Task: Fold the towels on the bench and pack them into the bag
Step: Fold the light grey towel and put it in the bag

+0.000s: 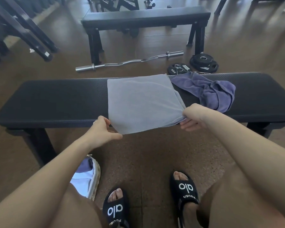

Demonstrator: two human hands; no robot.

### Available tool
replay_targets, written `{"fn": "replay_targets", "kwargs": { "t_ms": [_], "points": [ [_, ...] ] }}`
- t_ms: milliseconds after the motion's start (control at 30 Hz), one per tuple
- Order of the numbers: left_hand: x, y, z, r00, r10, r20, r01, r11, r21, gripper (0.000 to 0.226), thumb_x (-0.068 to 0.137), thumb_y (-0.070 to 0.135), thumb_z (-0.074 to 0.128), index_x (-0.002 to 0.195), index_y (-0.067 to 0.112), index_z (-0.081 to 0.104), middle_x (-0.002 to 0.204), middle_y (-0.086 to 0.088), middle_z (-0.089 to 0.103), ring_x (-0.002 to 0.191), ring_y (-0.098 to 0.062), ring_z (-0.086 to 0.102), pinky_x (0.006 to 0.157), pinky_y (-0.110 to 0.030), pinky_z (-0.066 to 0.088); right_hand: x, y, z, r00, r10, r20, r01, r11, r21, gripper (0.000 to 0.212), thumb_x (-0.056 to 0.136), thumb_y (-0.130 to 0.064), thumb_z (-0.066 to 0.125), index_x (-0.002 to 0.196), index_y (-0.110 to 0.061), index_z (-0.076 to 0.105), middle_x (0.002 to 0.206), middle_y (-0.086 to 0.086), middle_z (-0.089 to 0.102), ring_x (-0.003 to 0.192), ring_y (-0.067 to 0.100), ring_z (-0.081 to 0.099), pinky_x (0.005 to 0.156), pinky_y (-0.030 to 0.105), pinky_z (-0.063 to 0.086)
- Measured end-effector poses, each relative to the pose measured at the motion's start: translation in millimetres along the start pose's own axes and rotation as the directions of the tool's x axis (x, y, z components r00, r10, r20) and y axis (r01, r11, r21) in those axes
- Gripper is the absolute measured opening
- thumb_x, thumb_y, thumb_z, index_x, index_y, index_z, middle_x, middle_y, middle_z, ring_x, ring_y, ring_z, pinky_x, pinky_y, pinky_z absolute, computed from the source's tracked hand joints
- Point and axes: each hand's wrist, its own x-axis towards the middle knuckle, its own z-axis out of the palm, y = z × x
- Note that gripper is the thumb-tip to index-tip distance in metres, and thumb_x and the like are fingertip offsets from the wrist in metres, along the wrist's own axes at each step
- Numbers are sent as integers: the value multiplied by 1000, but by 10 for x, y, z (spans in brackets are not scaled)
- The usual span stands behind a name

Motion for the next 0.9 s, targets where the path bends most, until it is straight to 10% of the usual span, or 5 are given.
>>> {"fn": "replay_targets", "kwargs": {
  "t_ms": [267, 467, 667, 900],
  "points": [
    [50, -16, 383, 997, 43, 61, -51, 988, 146, 86, 82, 35, 82, 134, 29, 14, 129, -9, 39, 109, -22, 52, 67, -21, 46, -32, -31, 44, 1000, 13, -8, -13, 996, 83, 25, 101, -19, 47, 85, -2, 54, 93, 22, 74, 74, 29, 73, 52, 34, 61],
    [58, -44, 438, 990, 140, 33, -141, 988, 62, 64, 86, 19, 76, 116, 37, 22, 124, -4, 42, 107, -23, 54, 89, -46, 60, -26, -41, -9, 999, -28, -38, 32, 990, 134, 29, 96, -19, 45, 114, 1, 57, 80, 15, 73, 69, 28, 73, 57, 32, 57],
    [57, -20, 408, 984, 149, -97, -157, 985, -71, 48, 76, 6, 76, 106, 20, 41, 110, -3, 52, 93, -20, 53, 75, -46, 57, -28, -46, 18, 997, -46, -53, 47, 999, 5, 29, 97, -17, 45, 113, 3, 59, 82, 16, 70, 69, 28, 70, 65, 35, 60],
    [10, -17, 415, 983, 173, -58, -175, 983, -45, 48, 83, 9, 76, 112, 18, 39, 112, 5, 48, 96, -16, 53, 64, -19, 49, -25, -48, 25, 998, -51, -32, 51, 999, 1, 33, 100, -18, 39, 115, 6, 56, 80, 17, 68, 69, 30, 68, 66, 36, 58]
  ]
}}
